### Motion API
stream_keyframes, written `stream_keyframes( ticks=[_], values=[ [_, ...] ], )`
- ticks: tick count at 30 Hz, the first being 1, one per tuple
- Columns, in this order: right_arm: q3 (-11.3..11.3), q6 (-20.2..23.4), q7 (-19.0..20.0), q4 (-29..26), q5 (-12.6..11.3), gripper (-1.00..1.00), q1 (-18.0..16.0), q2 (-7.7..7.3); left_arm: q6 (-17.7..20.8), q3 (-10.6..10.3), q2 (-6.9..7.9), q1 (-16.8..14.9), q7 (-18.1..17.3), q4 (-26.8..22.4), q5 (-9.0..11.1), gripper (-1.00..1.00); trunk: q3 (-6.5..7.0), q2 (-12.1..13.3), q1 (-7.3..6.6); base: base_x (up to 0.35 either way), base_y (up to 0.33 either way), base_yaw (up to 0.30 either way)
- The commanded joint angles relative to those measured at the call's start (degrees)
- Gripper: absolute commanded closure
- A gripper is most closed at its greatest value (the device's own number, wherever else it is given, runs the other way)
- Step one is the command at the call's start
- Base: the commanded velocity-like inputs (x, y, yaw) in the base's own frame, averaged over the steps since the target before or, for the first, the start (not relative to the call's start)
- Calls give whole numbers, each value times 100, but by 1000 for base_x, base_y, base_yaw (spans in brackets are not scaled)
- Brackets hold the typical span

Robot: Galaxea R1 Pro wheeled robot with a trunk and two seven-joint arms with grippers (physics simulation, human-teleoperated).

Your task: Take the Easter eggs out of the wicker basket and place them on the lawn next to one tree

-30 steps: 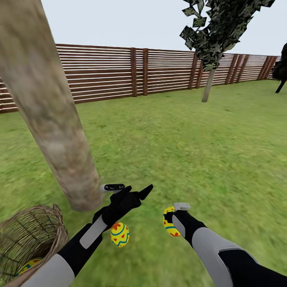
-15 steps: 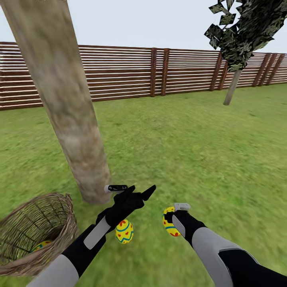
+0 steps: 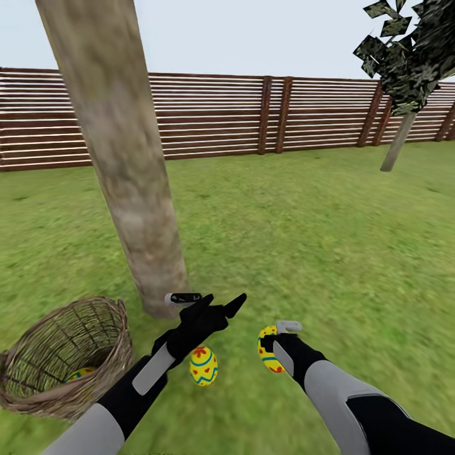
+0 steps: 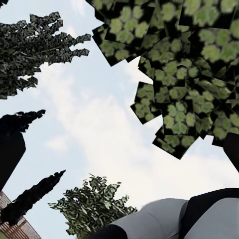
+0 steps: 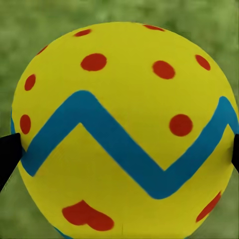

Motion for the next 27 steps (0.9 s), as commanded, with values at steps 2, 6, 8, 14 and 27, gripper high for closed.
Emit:
stream_keyframes(
  ticks=[2,6,8,14,27],
  values=[
    [19,29,-34,-15,-52,100,1,-1,60,-27,5,-7,-9,1,54,-100,2,-2,-1,0,0,260],
    [19,32,-37,-13,-55,100,1,-1,57,-27,3,-7,-9,1,54,-100,15,-2,-1,0,0,272],
    [19,32,-37,-14,-56,100,1,0,58,-27,-3,-7,-9,1,54,-100,18,-2,-1,0,-23,284],
    [19,27,-37,-9,-59,100,1,3,57,-27,-4,-7,-9,1,50,-100,19,-2,-1,0,-249,290],
    [11,4,-37,-6,-50,100,1,1,60,-27,-4,-7,-9,7,54,-100,19,-2,-1,10,-252,291]
  ],
)
